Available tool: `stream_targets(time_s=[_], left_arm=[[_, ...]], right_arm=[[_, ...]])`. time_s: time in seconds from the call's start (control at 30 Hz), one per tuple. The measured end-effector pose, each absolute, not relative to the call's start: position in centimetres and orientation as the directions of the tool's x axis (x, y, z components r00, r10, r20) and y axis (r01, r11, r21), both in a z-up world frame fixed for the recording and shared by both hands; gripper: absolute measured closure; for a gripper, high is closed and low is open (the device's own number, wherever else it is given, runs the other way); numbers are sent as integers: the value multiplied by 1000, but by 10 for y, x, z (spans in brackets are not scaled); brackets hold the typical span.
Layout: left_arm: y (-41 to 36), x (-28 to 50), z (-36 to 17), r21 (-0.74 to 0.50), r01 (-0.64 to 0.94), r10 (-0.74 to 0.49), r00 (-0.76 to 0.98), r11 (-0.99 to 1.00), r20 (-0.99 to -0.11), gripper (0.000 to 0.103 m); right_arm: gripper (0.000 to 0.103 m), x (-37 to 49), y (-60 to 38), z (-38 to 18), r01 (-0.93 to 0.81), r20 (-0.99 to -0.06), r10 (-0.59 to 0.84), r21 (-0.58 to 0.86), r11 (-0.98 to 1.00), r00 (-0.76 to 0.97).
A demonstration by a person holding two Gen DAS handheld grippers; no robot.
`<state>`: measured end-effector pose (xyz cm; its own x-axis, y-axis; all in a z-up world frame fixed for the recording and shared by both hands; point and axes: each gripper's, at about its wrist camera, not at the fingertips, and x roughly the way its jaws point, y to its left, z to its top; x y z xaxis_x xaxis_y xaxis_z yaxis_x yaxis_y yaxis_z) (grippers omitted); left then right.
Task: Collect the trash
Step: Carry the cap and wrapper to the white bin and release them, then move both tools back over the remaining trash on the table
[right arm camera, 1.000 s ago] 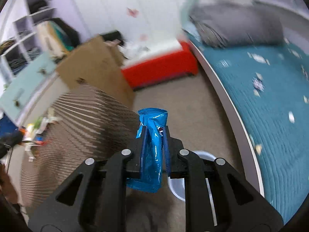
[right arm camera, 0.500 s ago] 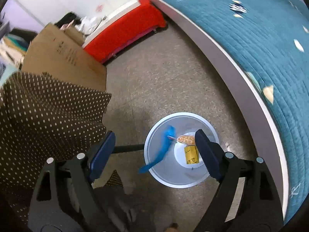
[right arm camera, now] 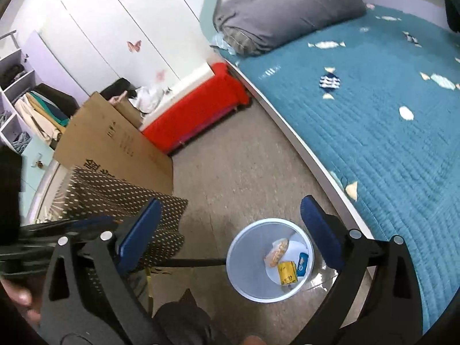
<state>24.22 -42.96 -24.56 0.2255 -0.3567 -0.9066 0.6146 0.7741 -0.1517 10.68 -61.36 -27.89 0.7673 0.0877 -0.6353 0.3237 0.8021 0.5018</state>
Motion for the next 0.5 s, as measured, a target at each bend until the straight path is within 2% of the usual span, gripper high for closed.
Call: stream_targets(time_s=[0.03,0.07,0.17,0.5], left_arm=[[-432,245,-247,-143,602,-338,224,785,-914,15],[-433,246,-245,-139,604,-341,233,785,-911,12],[-432,246,-242,-110,604,-319,251,789,-914,12],[-396,218,-192,-155,615,-437,339,773,-833,10]], right_arm=[[7,105,-613,-275,320,-633,85,497,806,769],[6,104,-612,-272,320,-634,79,489,811,769],[6,103,-608,-264,331,-640,54,467,820,767],[6,81,-590,-219,405,-608,-90,405,820,789]])
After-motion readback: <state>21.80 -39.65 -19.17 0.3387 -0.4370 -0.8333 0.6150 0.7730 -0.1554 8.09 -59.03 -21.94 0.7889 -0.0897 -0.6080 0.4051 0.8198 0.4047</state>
